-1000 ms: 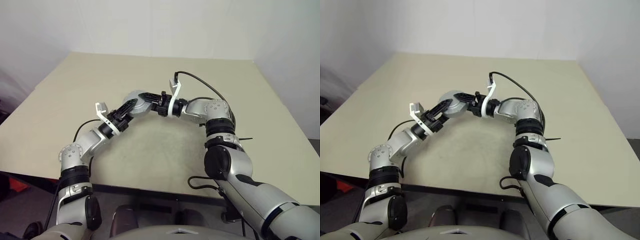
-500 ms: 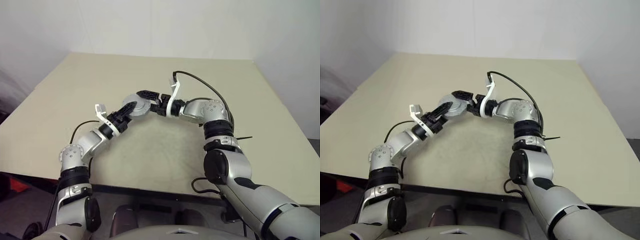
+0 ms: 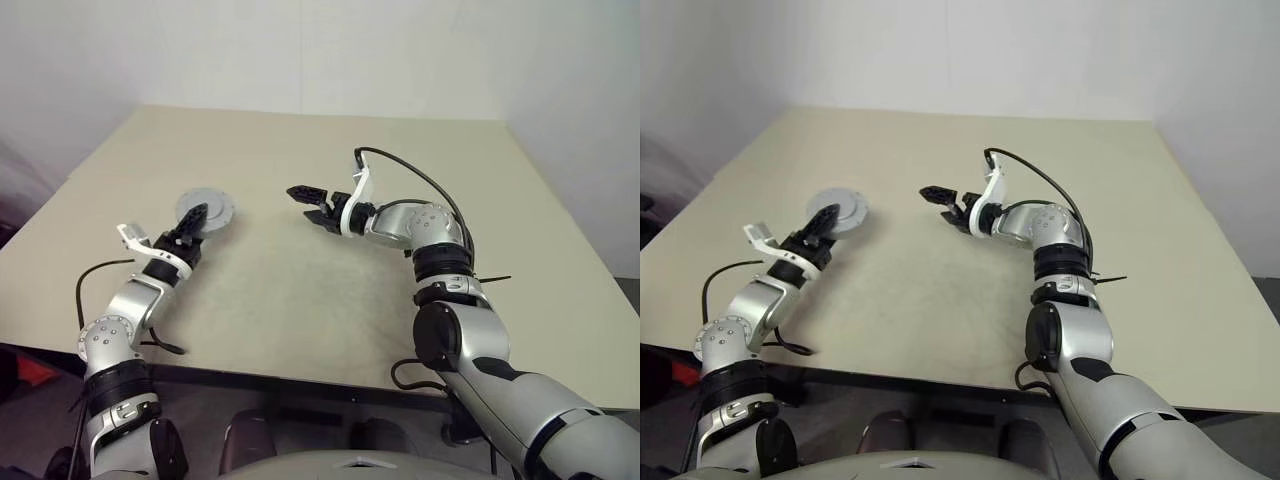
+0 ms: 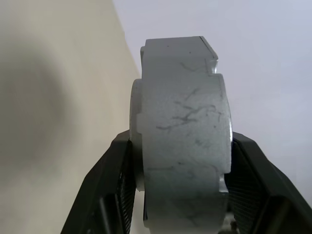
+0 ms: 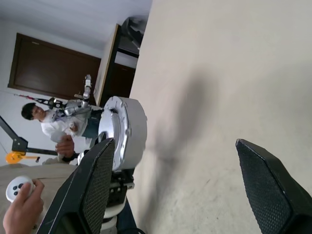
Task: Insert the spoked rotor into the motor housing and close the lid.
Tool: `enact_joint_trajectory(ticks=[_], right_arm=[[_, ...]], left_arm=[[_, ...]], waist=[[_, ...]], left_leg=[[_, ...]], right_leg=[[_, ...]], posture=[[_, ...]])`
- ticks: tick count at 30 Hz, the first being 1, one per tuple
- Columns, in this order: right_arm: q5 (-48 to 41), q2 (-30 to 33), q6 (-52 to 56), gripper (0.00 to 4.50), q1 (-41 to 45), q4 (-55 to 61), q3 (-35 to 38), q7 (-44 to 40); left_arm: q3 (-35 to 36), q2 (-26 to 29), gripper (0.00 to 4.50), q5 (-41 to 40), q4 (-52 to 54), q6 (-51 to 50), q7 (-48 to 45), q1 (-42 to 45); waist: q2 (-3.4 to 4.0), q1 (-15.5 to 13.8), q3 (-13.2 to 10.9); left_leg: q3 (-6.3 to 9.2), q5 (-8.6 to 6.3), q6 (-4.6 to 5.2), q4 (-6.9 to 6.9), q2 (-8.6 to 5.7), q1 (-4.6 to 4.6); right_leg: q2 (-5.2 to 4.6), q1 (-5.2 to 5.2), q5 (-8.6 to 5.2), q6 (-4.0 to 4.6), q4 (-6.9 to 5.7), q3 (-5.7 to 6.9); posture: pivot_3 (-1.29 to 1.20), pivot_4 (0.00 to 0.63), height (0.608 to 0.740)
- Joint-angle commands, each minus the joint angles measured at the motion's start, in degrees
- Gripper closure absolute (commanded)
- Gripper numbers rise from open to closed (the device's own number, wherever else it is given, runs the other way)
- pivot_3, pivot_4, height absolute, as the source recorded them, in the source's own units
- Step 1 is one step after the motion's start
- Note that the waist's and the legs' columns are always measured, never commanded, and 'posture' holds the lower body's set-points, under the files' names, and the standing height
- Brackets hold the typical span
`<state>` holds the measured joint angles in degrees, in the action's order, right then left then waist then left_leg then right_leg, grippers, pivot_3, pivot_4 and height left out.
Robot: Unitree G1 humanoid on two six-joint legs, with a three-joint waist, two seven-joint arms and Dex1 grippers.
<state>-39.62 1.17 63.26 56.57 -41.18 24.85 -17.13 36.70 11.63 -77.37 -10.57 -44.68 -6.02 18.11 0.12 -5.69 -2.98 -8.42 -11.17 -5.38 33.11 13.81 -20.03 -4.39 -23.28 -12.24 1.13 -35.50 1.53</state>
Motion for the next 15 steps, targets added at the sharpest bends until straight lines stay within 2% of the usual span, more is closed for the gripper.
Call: enact_joint_trajectory(ticks=[1, 15], right_arm=[[-1.2, 0.4, -0.1, 0.05, 0.4, 0.7, 1.0, 0.1], [-1.3, 0.0, 0.2, 0.05, -0.2, 1.2, 1.4, 1.1]], left_arm=[[2.7, 1.1, 2.29, 0.0, -1.3, 3.7, 2.8, 2.2], [7.8, 1.1, 2.29, 0.8, -8.7, 9.2, 12.1, 4.7]], waist=[[0.00, 0.0, 0.0], [-0.39, 0.0, 0.0]], left_leg=[[0.00, 0.00, 0.00, 0.00, 0.00, 0.01], [0.02, 0.00, 0.00, 0.03, 0.00, 0.00]], right_leg=[[0.00, 0.00, 0.00, 0.00, -0.01, 0.00], [0.01, 0.00, 0.01, -0.02, -0.01, 0.01]], posture=[[0.00, 0.000, 0.740], [0.00, 0.000, 0.740]])
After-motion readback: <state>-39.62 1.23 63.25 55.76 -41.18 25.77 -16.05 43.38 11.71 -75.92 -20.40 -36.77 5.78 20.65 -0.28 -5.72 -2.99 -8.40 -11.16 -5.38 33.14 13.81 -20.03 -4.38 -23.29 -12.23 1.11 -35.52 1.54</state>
